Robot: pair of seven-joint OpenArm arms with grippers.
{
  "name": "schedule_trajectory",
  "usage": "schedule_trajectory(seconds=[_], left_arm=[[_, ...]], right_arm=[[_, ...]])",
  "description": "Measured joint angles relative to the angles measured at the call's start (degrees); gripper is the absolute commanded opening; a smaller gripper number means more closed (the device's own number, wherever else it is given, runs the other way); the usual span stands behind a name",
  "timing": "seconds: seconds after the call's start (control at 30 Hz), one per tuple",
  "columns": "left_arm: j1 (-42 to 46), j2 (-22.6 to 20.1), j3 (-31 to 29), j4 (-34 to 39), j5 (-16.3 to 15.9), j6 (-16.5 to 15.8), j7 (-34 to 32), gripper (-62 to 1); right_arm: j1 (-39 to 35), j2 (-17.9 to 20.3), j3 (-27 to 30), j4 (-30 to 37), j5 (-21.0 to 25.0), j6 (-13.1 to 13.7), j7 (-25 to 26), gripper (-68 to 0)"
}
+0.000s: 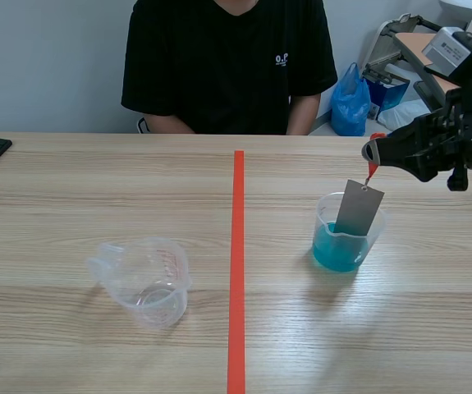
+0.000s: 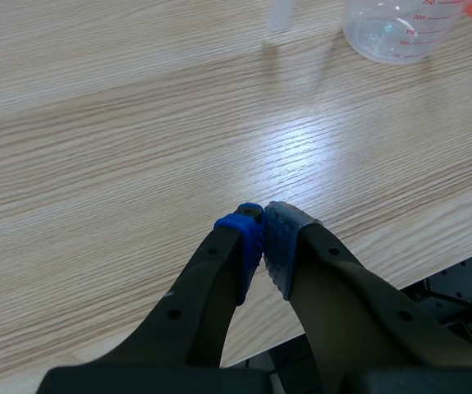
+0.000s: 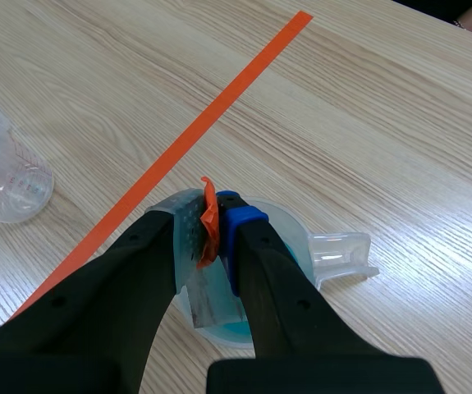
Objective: Do the redox reaction experiment.
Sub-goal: 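Hold the plate still in the solution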
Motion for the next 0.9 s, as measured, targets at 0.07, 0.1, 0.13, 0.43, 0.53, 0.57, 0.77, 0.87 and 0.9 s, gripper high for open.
schedule_trajectory(seconds=[0.07, 0.1, 0.13, 0.43, 0.53, 0.57, 0.77, 0.87, 0.9], left_arm=[[0.00, 0.00, 0.00, 0.00, 0.00, 0.00, 0.00, -58.2], [0.00, 0.00, 0.00, 0.00, 0.00, 0.00, 0.00, -58.2], [0.00, 0.00, 0.00, 0.00, 0.00, 0.00, 0.00, -58.2], [0.00, 0.00, 0.00, 0.00, 0.00, 0.00, 0.00, -58.2], [0.00, 0.00, 0.00, 0.00, 0.00, 0.00, 0.00, -58.2], [0.00, 0.00, 0.00, 0.00, 0.00, 0.00, 0.00, -58.2], [0.00, 0.00, 0.00, 0.00, 0.00, 0.00, 0.00, -58.2], [0.00, 0.00, 0.00, 0.00, 0.00, 0.00, -0.02, -58.2], [0.00, 0.00, 0.00, 0.00, 0.00, 0.00, 0.00, -58.2]], right_arm=[[0.00, 0.00, 0.00, 0.00, 0.02, 0.00, -0.04, -66.2], [0.00, 0.00, 0.00, 0.11, 0.04, 0.00, -0.44, -66.2], [0.00, 0.00, 0.00, 0.52, 0.04, -0.02, -1.44, -66.2], [-0.46, 2.29, 0.57, 8.35, 7.10, -0.04, -9.60, -66.2], [-0.44, 3.48, 2.64, 11.26, 9.64, -0.04, -10.60, -66.2], [-0.44, 3.89, 3.30, 12.17, 10.58, -0.04, -11.52, -66.2], [-0.44, 5.57, 5.60, 17.05, 14.64, -1.99, -13.14, -66.2], [-0.44, 5.90, 6.51, 18.78, 15.96, -2.23, -14.49, -66.2], [-0.44, 5.92, 6.82, 19.32, 16.04, -2.32, -14.51, -66.2]])
